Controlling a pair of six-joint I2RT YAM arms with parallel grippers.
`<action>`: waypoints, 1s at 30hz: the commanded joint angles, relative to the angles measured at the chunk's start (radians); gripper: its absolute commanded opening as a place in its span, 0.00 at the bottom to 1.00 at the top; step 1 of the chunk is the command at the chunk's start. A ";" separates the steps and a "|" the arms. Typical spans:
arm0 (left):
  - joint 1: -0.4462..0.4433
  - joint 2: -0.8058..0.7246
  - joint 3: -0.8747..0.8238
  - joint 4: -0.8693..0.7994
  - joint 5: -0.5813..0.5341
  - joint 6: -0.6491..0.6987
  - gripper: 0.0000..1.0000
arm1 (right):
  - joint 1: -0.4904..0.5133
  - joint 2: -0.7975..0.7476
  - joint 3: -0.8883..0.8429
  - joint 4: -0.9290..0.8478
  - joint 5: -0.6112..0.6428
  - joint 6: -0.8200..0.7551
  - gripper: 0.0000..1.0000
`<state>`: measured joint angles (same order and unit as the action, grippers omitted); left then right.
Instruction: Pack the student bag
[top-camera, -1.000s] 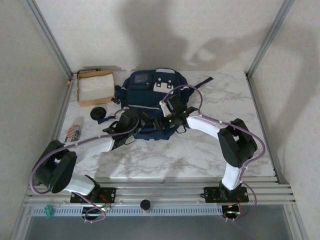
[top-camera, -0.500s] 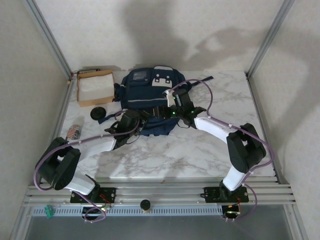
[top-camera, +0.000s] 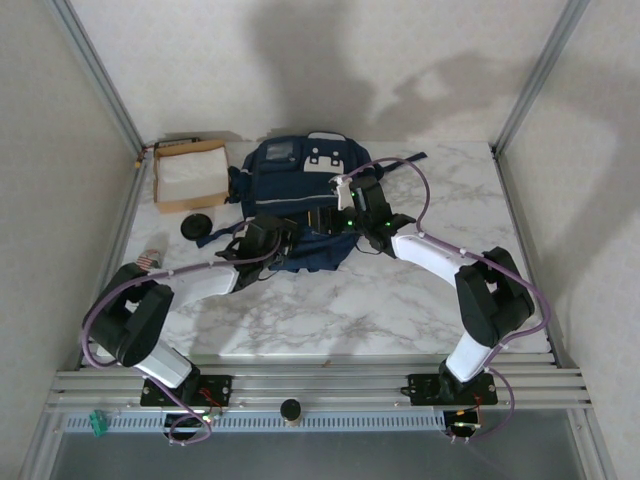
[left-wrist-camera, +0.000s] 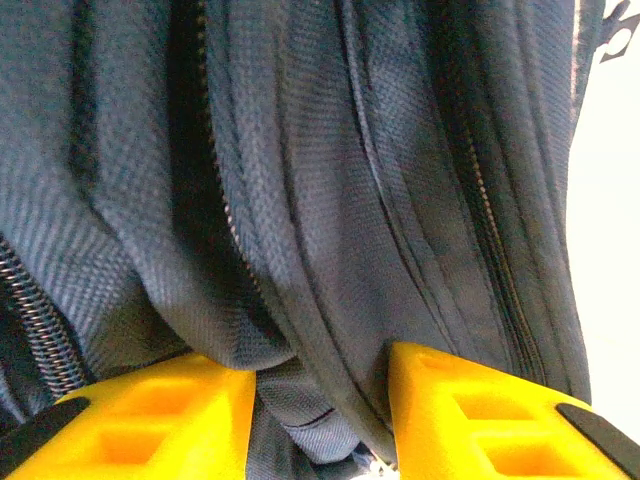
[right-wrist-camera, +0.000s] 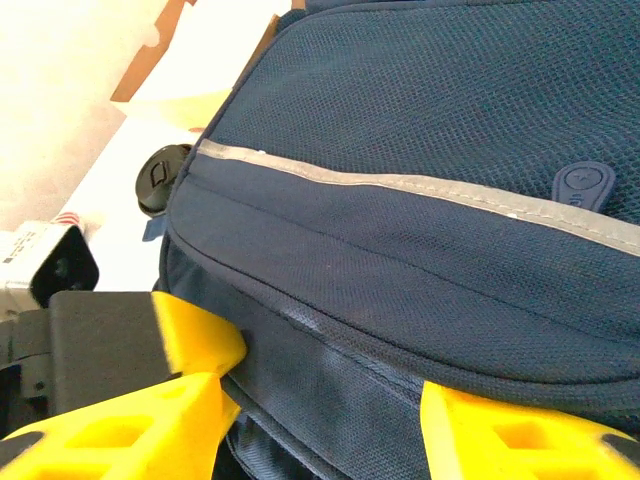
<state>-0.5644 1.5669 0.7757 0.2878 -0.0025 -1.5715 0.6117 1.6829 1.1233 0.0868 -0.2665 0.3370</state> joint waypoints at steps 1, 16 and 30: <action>0.011 0.022 0.060 0.055 0.014 -0.043 0.39 | -0.003 0.003 0.000 0.080 -0.017 -0.003 0.55; 0.038 0.057 0.144 0.013 -0.008 -0.032 0.00 | -0.017 -0.015 -0.006 0.044 -0.009 -0.063 0.55; 0.041 -0.023 0.153 -0.016 0.036 -0.059 0.00 | -0.101 -0.112 -0.146 -0.014 -0.095 0.061 0.75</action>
<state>-0.5320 1.6112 0.8852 0.2596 0.0418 -1.6356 0.5426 1.5669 0.9928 0.0776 -0.3374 0.3088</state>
